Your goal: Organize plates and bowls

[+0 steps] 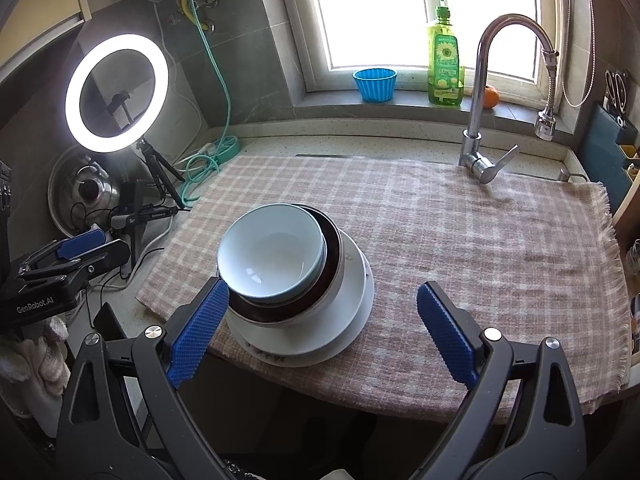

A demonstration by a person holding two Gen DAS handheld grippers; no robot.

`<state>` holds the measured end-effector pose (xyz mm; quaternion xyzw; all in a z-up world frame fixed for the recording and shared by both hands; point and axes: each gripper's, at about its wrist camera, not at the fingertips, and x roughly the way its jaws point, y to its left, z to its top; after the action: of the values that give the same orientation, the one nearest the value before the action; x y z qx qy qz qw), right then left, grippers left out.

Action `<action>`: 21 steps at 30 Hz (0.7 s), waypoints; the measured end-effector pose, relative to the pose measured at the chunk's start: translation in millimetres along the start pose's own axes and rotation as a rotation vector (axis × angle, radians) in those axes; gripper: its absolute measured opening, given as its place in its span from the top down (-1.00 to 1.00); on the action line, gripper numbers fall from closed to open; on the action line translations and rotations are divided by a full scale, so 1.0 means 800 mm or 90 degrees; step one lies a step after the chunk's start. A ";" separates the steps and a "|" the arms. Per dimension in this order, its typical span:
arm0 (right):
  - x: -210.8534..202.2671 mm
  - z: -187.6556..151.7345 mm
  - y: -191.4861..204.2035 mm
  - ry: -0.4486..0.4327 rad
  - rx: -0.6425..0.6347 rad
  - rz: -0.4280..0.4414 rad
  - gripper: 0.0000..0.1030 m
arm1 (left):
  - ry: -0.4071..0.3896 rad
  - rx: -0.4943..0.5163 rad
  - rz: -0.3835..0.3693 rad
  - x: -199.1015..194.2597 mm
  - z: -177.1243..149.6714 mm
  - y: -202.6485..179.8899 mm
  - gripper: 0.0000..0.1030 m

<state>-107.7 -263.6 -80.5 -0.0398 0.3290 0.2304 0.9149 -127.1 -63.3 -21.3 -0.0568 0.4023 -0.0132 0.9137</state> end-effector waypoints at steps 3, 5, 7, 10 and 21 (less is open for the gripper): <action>0.000 0.000 -0.001 0.000 0.001 0.000 -0.88 | -0.001 0.003 0.003 0.000 0.001 -0.002 -0.54; 0.000 0.000 0.000 0.001 0.001 0.000 -0.88 | -0.001 0.006 0.008 0.001 0.001 -0.004 -0.54; 0.000 0.000 0.000 0.001 0.002 0.000 -0.89 | 0.000 0.008 0.010 0.002 0.002 -0.004 -0.54; 0.000 -0.001 0.000 0.002 0.002 -0.002 -0.89 | 0.001 0.008 0.013 0.003 0.003 -0.005 -0.54; 0.003 -0.002 -0.005 0.004 0.007 -0.006 -0.88 | 0.001 0.007 0.021 0.008 0.005 -0.007 -0.54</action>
<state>-105.0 -266.6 -83.7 -0.0368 0.3330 0.2241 0.9152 -119.9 -69.0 -22.3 -0.0451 0.4039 -0.0005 0.9137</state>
